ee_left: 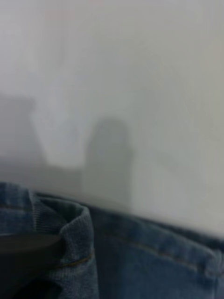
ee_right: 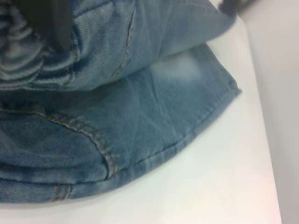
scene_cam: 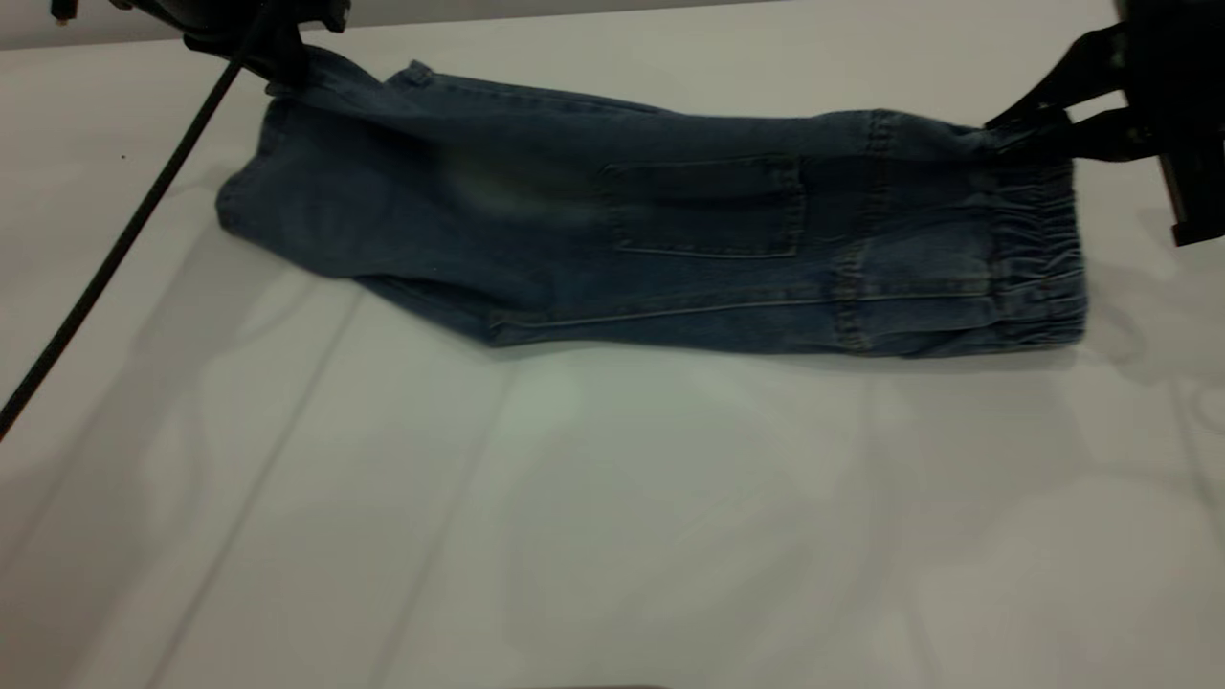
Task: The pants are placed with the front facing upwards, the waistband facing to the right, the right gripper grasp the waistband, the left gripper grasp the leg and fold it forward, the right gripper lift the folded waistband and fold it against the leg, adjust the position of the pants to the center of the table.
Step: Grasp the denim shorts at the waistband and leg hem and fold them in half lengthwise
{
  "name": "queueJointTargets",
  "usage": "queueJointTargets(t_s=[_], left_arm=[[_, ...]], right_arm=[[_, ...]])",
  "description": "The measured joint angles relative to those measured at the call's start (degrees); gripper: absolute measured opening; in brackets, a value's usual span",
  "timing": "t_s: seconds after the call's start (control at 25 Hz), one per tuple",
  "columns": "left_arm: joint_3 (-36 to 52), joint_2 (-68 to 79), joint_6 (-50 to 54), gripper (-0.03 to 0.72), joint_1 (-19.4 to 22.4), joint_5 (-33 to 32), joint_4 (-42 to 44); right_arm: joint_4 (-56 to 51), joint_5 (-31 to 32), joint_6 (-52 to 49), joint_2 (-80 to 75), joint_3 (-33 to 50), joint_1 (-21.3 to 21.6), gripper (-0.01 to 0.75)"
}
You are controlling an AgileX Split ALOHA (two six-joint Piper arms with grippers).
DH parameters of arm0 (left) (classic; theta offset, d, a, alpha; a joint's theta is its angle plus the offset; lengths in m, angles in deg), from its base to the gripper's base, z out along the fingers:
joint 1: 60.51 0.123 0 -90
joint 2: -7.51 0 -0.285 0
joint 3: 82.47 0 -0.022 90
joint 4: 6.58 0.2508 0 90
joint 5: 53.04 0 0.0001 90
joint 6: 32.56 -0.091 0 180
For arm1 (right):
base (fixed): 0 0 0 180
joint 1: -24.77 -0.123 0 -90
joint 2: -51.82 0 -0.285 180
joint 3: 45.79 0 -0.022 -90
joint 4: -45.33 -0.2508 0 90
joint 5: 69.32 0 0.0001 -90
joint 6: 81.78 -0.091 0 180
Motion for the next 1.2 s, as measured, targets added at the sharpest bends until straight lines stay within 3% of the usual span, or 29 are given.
queueJointTargets(t_s=[0.16,0.32,0.6,0.8,1.04,1.2], left_arm=[[-0.86,0.48,1.51,0.096,-0.38,-0.41,-0.05],[-1.08,0.48,1.64,0.198,-1.39,-0.41,-0.05],[-1.13,0.48,5.43,0.396,-3.68,-0.29,-0.05],[-1.13,0.48,7.89,0.416,-4.48,-1.65,-0.05],[-1.13,0.48,6.77,0.418,-5.28,-5.89,-0.05],[-1.13,0.48,4.53,0.418,-6.08,-6.78,-0.05]], right_arm=[[0.00,-0.29,-2.32,0.00,0.00,0.83,0.054],[0.00,-1.17,-3.55,0.00,0.00,0.83,0.095],[-0.25,-2.08,-3.40,0.00,0.00,0.95,0.310],[-0.39,-1.56,-2.70,0.00,0.00,0.95,0.429],[0.29,8.20,3.13,0.00,0.00,0.95,0.445],[9.32,11.93,4.01,0.00,-0.02,0.95,0.447]])
